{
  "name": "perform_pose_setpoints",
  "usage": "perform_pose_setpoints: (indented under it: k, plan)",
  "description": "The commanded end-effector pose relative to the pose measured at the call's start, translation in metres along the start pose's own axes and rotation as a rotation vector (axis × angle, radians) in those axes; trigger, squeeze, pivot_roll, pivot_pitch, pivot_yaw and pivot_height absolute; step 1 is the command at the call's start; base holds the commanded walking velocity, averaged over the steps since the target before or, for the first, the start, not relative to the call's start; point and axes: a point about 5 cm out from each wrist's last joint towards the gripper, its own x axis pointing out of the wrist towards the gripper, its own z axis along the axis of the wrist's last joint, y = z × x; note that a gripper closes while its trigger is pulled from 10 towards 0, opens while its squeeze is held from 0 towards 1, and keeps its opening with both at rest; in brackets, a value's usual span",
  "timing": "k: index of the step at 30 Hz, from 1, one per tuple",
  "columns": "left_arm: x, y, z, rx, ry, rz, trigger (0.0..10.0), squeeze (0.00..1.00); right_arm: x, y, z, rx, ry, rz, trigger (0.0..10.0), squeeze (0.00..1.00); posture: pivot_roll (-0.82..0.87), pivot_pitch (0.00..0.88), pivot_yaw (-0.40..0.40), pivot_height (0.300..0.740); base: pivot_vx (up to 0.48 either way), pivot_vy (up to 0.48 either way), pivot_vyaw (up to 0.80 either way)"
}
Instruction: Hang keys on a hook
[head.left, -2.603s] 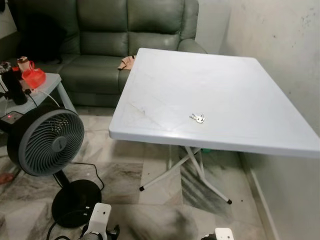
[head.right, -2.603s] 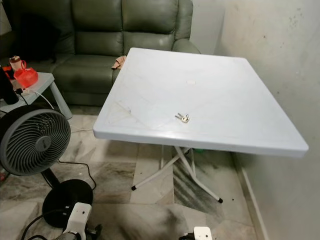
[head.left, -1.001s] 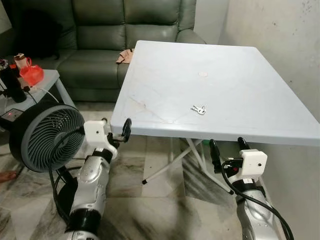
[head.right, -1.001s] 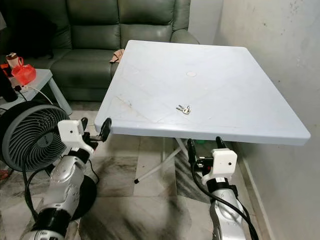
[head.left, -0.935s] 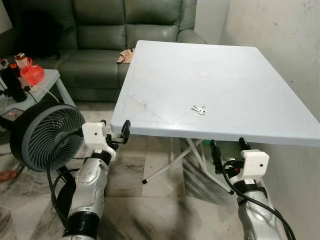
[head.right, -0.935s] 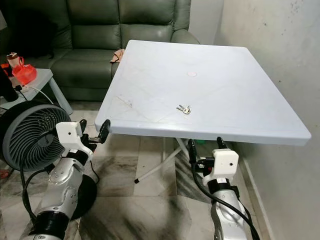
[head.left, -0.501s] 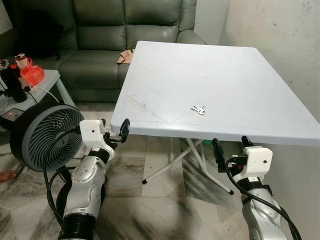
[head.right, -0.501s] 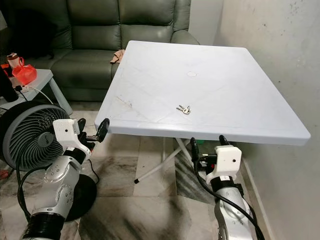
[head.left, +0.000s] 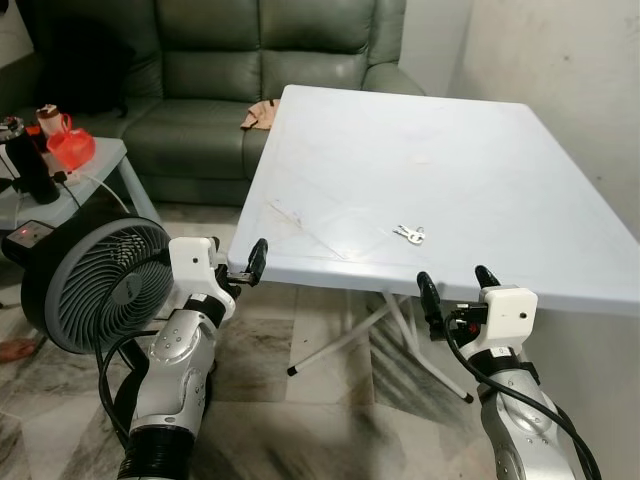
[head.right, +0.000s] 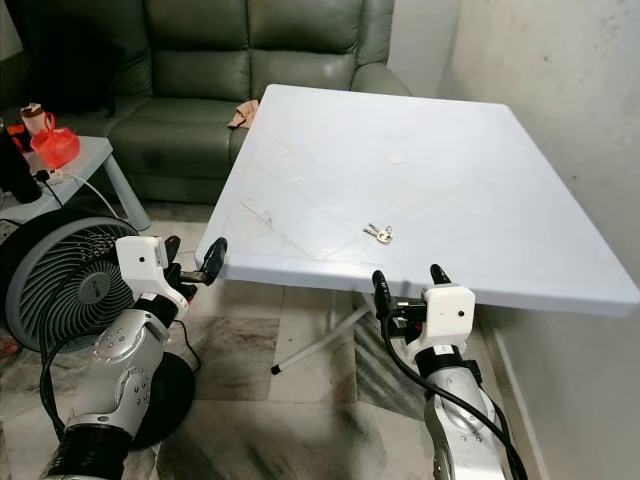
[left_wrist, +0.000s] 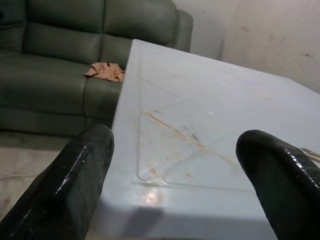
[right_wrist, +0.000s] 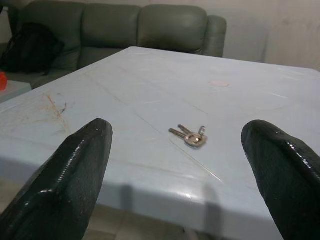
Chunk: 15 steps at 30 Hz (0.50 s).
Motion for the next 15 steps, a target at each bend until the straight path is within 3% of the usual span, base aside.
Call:
perform_pose_setpoints:
  k: [1,15]
  plan:
    - [0.0036,-0.0027,0.0054,0.017,-0.007,-0.018,10.0,0.00,0.0025,0.0028,0.0067,-0.008,-0.018,0.020,10.0,0.00,-0.01,0.000,-0.009,0.740,0.398,0.000,0.00]
    - [0.0034,-0.0030,0.0066,0.016,-0.008,-0.016,10.0,0.00,0.0043,0.0029,0.0085,-0.014,-0.014,0.032,10.0,0.00,-0.01,0.000,-0.014,0.740,0.398,0.000,0.00]
